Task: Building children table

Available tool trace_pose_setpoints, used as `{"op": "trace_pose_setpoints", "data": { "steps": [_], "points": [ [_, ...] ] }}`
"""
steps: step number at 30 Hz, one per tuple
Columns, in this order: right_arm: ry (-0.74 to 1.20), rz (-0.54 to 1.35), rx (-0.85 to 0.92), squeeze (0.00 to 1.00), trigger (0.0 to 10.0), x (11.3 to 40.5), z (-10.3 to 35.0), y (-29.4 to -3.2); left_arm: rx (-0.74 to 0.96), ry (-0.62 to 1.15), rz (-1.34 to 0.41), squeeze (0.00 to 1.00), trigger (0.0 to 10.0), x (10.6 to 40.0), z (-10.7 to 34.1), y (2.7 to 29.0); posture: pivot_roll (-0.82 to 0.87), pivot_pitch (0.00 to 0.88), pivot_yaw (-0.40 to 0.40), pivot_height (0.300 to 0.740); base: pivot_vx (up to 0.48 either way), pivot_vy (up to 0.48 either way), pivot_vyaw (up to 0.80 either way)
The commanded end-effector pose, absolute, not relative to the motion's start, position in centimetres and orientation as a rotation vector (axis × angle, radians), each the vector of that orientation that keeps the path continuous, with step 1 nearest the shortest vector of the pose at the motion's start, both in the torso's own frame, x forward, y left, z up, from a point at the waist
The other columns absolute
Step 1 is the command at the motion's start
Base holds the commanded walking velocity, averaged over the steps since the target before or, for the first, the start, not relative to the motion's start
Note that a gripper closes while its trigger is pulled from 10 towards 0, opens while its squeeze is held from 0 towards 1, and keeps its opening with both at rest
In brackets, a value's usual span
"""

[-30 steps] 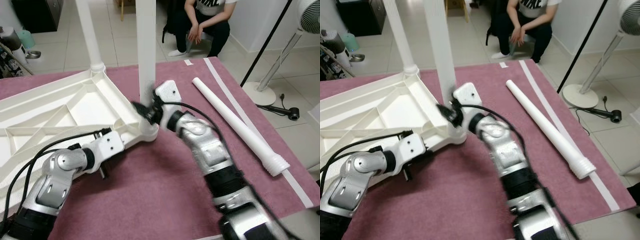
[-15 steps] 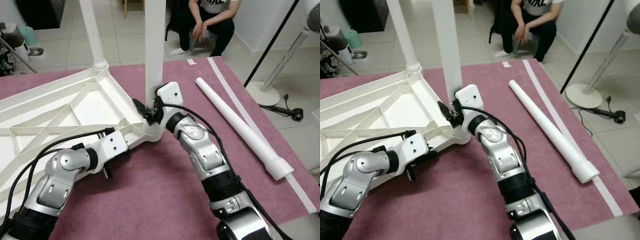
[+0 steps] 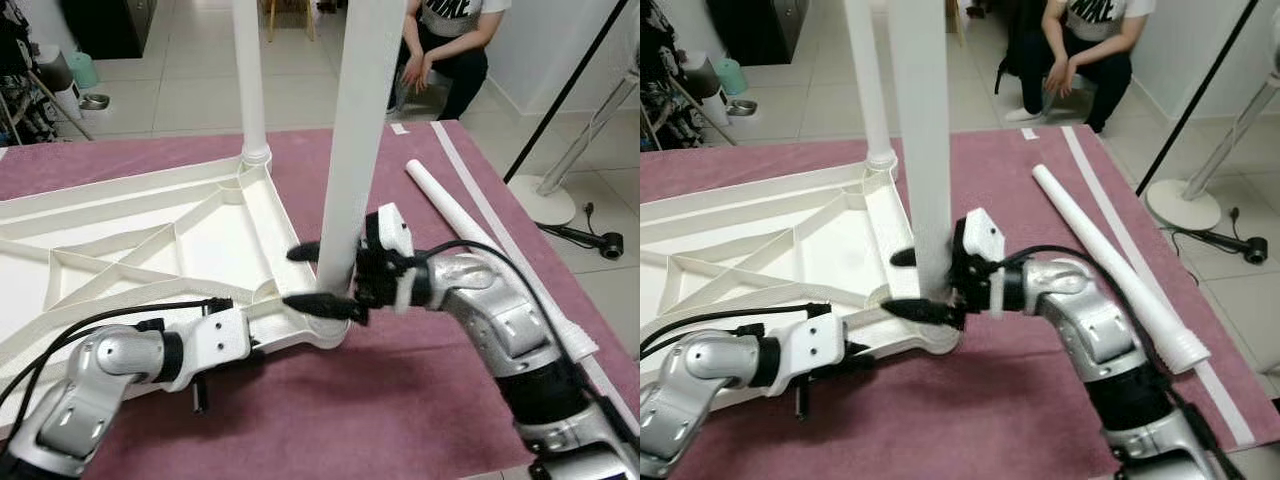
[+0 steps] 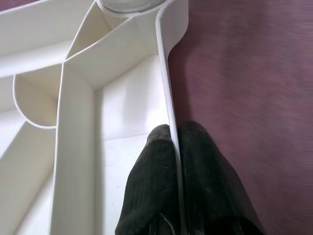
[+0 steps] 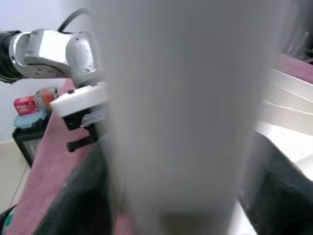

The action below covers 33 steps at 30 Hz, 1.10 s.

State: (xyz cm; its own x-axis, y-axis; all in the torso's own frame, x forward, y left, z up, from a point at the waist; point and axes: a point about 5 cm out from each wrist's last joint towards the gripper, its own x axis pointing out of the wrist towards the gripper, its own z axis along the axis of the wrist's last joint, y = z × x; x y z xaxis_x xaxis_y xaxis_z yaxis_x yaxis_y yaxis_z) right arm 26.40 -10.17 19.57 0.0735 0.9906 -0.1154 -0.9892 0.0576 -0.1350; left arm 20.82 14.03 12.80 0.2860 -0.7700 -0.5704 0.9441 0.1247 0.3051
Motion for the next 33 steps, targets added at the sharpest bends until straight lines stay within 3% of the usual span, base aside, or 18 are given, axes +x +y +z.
{"op": "trace_pose_setpoints", "data": {
  "steps": [1,2,3,13,14,15,18,19,22,25,29,30,33],
  "points": [
    [-0.011,1.521,-0.182,0.00,0.7,26.5,19.8,-10.3,0.756,0.141,-1.290,0.00,10.0,20.8,15.2,13.2,0.09,0.000,0.016,0.740,0.000,0.000,0.00],
    [-0.011,1.521,-0.182,0.00,0.7,26.5,19.8,-10.3,0.756,0.141,-1.290,0.00,10.0,20.8,15.2,13.2,0.09,0.000,0.016,0.740,0.000,0.000,0.00],
    [-0.010,1.526,-0.176,0.00,0.0,26.6,19.8,-10.3,0.754,0.140,-1.281,0.00,10.0,20.9,15.2,13.1,0.09,0.000,0.014,0.740,0.000,0.000,0.00],
    [-0.014,1.432,-0.144,0.00,0.0,27.3,19.5,-9.6,0.724,0.116,-1.247,0.00,10.0,21.4,15.6,12.4,0.09,0.000,0.017,0.740,0.000,0.000,0.00],
    [-0.019,1.280,-0.174,0.00,0.0,28.6,19.2,-9.1,0.720,0.099,-1.215,0.00,10.0,22.0,15.8,12.0,0.09,0.000,0.020,0.740,0.000,0.000,0.00],
    [-0.019,1.280,-0.174,0.00,0.0,28.6,19.2,-9.1,0.720,0.099,-1.215,0.00,10.0,22.0,15.8,12.0,0.09,0.000,0.020,0.740,0.000,0.000,0.00],
    [-0.050,0.776,-0.314,0.00,0.0,32.0,18.7,-7.6,0.669,0.012,-1.134,0.00,10.0,24.0,17.1,10.2,0.08,0.000,0.027,0.740,0.000,0.000,0.00],
    [-0.061,0.713,-0.331,0.00,0.0,32.3,18.9,-7.4,0.658,0.000,-1.131,0.00,10.0,24.2,17.4,10.0,0.08,0.000,0.027,0.740,0.000,0.000,0.00],
    [-0.068,0.683,-0.341,0.00,0.0,32.4,19.0,-7.3,0.652,-0.005,-1.131,0.00,10.0,24.2,17.5,9.9,0.08,0.000,0.027,0.740,0.000,0.000,0.00],
    [-0.076,0.446,-0.314,0.00,0.0,33.1,19.5,-6.5,0.622,-0.044,-1.123,0.00,10.0,24.7,18.3,9.1,0.07,0.000,0.033,0.740,0.000,0.000,0.00],
    [-0.100,0.485,-0.266,0.00,0.0,32.9,19.7,-5.3,0.625,-0.043,-1.137,0.00,10.0,24.6,18.3,9.0,0.07,0.000,0.033,0.740,0.000,0.000,0.00],
    [-0.114,0.481,-0.268,0.00,10.0,32.9,19.8,-5.2,0.627,-0.039,-1.135,0.00,10.0,24.7,18.2,9.0,0.07,0.000,0.033,0.740,0.000,0.000,0.00],
    [-0.135,0.479,-0.265,0.00,10.0,32.9,19.9,-4.9,0.630,-0.033,-1.133,0.00,10.0,24.7,18.1,9.1,0.08,0.000,0.031,0.740,0.000,0.000,0.00]
  ]
}}
